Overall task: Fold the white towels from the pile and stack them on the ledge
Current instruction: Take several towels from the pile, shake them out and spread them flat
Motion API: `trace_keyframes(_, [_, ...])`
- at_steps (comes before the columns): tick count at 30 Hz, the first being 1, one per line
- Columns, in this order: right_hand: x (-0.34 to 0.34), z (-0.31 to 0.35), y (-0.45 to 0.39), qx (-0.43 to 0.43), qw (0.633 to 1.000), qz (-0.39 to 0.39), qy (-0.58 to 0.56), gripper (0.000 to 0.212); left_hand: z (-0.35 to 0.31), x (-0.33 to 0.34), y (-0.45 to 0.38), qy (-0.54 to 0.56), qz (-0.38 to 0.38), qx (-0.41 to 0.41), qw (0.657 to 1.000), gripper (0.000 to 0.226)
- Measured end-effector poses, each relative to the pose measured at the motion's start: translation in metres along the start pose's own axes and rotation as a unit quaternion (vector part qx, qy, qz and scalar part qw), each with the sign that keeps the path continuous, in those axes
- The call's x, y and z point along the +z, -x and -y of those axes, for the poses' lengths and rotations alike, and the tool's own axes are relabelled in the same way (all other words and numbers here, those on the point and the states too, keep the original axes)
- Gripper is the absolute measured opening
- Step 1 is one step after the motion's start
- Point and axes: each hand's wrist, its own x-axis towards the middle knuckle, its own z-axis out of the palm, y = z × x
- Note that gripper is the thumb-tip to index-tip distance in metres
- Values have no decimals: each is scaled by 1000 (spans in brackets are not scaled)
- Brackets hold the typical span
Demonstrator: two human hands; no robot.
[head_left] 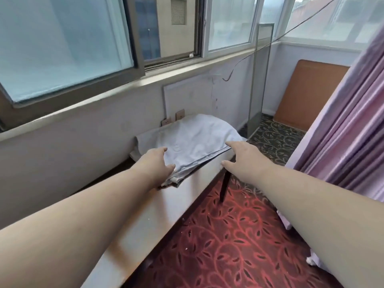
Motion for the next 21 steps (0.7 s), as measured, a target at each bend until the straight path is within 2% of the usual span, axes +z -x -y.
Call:
trace_keyframes(9, [38, -10, -170, -14, 999, 29, 2, 71, 44, 6, -146, -17, 49, -46, 998, 71])
trace_keyframes(19, [87, -49, -357, -35, 995, 91, 3, 66, 75, 26, -268, -44, 47, -114, 991, 71])
trace_keyframes(21, [103, -55, -398, -61, 992, 112, 0, 65, 73, 34, -299, -50, 45, -125, 990, 71])
